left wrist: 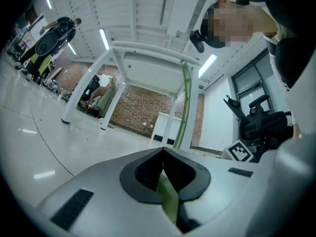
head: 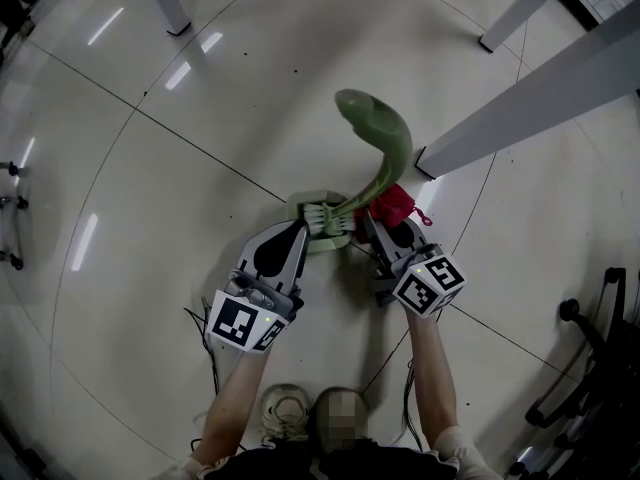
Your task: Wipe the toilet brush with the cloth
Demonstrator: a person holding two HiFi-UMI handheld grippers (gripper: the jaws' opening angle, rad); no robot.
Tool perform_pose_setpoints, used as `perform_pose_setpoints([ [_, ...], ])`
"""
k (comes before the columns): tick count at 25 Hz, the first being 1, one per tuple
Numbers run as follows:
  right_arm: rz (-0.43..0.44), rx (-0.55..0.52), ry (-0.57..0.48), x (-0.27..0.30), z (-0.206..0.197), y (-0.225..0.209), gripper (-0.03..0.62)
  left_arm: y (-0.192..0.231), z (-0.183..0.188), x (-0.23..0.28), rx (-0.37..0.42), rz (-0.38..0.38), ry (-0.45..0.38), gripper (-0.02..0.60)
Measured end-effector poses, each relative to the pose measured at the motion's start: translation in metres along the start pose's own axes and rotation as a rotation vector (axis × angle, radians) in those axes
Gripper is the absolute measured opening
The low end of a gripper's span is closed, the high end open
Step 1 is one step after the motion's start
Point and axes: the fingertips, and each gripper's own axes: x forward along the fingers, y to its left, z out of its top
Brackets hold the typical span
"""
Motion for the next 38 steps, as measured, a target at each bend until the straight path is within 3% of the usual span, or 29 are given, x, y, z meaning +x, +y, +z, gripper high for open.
perform_pose_setpoints([
  [10, -0.037, 0.020, -0.002, -0.044, -0.020, 0.015, 0.031, 0.000, -0.004, 0.000, 0.001, 0.008, 0.010, 0.003],
  [13, -0.088, 0.039, -0.025, -0.055, -0.018, 0.008, 0.031, 0.002, -0.006, -0.002, 0.003, 0.011, 0.022, 0.003],
  [18, -0.127, 0.031, -0.054, -0.077, -0.014, 0.009, 0.032, 0.013, -0.006, -0.016, -0.007, 0.073, 0.024, 0.004],
  [22, -0.097, -0.015, -0.022, -0.070, -0.028, 0.029, 0.031, 0.024, -0.019, -0.030, -0.039, 0.120, 0.058, 0.003],
  [28, -0.029, -0.174, 0.052, -0.044, -0.048, 0.077, 0.032, 0.023, -0.026, -0.029, -0.039, 0.106, 0.080, 0.003],
  [33, 0.069, -0.169, 0.064, -0.025, -0.060, 0.120, 0.032, 0.024, -0.023, -0.027, -0.039, 0.084, 0.062, 0.004],
  [38, 0.141, -0.229, 0.124, -0.006, -0.075, 0.145, 0.032, 0.022, -0.024, -0.027, -0.029, 0.069, 0.067, 0.004],
])
